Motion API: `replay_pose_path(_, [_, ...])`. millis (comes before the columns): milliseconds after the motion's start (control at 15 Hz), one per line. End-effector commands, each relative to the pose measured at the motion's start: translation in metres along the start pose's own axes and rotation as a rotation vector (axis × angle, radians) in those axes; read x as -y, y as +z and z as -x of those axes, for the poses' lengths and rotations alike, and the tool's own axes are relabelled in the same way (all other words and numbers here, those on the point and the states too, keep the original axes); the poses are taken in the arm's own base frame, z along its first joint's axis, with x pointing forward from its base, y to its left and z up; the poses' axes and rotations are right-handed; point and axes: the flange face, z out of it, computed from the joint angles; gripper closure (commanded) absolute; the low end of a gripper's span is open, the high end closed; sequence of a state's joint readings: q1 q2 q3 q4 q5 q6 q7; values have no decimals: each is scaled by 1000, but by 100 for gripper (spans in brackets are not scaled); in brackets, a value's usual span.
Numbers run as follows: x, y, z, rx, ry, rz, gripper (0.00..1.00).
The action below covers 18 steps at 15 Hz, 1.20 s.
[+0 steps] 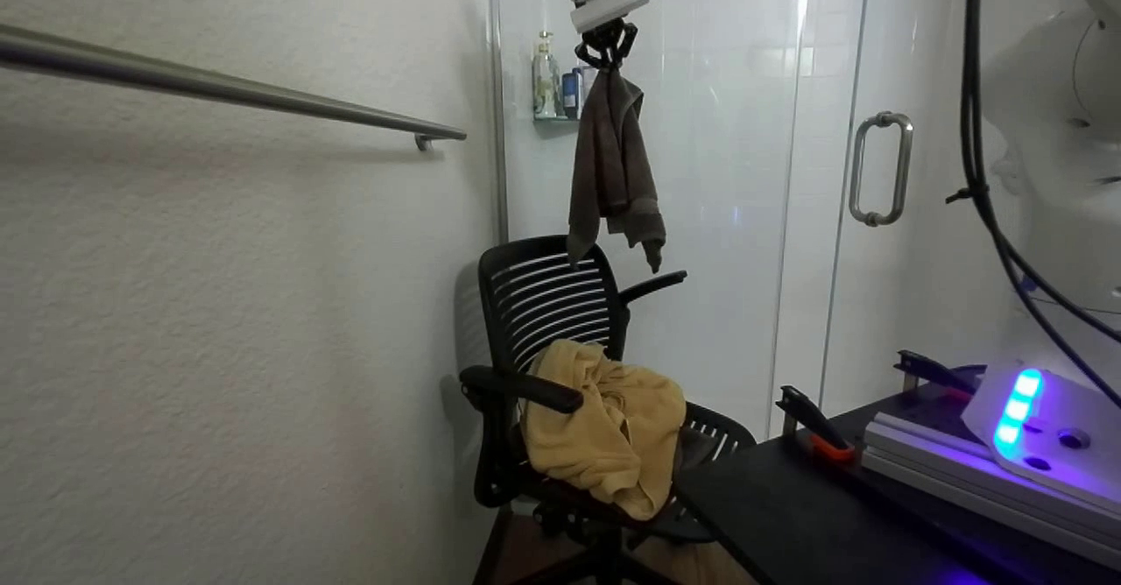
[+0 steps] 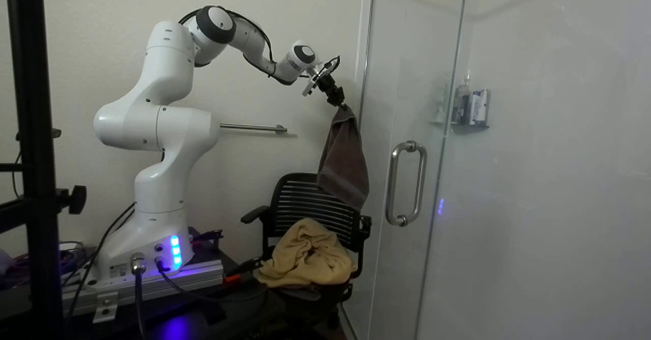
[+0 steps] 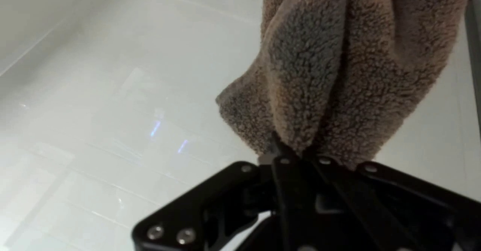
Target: Take the brown towel from the chair and place it on the top rail
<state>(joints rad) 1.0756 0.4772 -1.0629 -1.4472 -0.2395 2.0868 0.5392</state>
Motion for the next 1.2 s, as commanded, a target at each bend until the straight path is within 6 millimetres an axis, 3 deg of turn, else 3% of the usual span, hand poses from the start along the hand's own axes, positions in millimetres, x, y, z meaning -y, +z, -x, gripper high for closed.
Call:
replay_pose_path(0, [11, -1, -28, 37, 16, 59, 98])
replay_pose_path(200, [24, -6, -49, -16, 24, 63, 98])
replay_pose_path(267, [37, -8, -51, -43, 22, 63, 98])
replay_pose_path(733, [69, -1, -62, -149, 85, 82, 98])
replay_pose_path(1133, [60, -13, -80, -230, 204, 98, 98])
